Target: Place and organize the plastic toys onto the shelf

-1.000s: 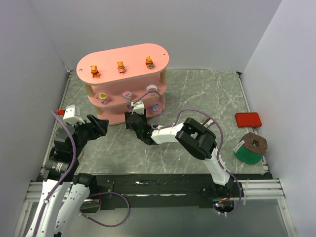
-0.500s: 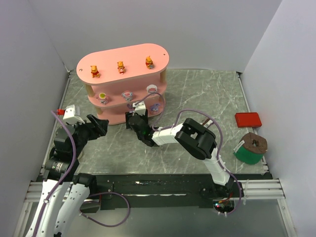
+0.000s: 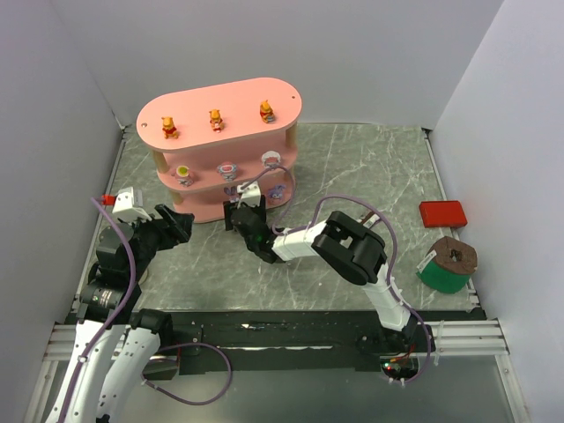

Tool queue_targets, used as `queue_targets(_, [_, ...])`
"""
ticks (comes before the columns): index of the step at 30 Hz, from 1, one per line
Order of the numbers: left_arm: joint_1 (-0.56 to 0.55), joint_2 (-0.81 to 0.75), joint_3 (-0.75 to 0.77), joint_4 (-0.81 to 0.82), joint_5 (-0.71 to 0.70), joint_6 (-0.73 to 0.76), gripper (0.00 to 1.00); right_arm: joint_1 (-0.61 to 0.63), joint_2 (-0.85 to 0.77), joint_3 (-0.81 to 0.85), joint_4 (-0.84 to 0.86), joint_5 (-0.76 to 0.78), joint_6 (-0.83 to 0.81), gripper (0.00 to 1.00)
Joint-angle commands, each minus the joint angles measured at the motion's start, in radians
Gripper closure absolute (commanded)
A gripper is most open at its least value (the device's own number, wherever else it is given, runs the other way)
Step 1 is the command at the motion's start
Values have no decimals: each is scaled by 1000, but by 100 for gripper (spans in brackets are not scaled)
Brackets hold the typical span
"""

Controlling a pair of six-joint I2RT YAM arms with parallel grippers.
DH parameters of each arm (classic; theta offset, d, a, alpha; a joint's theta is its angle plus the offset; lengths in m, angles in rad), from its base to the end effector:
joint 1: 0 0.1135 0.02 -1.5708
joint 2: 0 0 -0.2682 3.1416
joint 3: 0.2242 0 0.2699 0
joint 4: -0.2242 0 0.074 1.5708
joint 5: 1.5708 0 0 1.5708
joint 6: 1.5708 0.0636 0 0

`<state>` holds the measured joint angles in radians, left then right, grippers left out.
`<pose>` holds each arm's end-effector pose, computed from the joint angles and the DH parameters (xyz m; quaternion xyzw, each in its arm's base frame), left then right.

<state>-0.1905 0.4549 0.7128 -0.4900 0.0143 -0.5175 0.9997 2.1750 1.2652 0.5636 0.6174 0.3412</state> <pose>0.1492 -0.0297 0.3248 -0.1233 0.7745 -0.2203 0.5800 0.3011 0.4005 0.1206 -0.0868 0.7942 0.1454 0.5835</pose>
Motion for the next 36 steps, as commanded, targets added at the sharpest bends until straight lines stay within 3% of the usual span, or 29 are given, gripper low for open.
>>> queue_targets(1, [3,-5,4,34,15,-4,21,7,-44,-35,36,36,-28,22])
queue_targets(9, [3,-7,4,33,13,-6,21,19,-46,-55,73,28,-45,27])
queue_targets(16, [3,-5,4,34,13,-4,21,20,-46,-46,85,41,-60,44])
queue_targets(22, [3,-2,2,34,15,-4,21,19,-41,-21,84,44,-70,50])
queue_targets(29, [3,-1,4,33,15,-4,21,25,-58,-41,146,36,-77,50])
queue_targets(36, [3,-2,4,34,13,-4,21,36,-87,-79,177,19,-87,33])
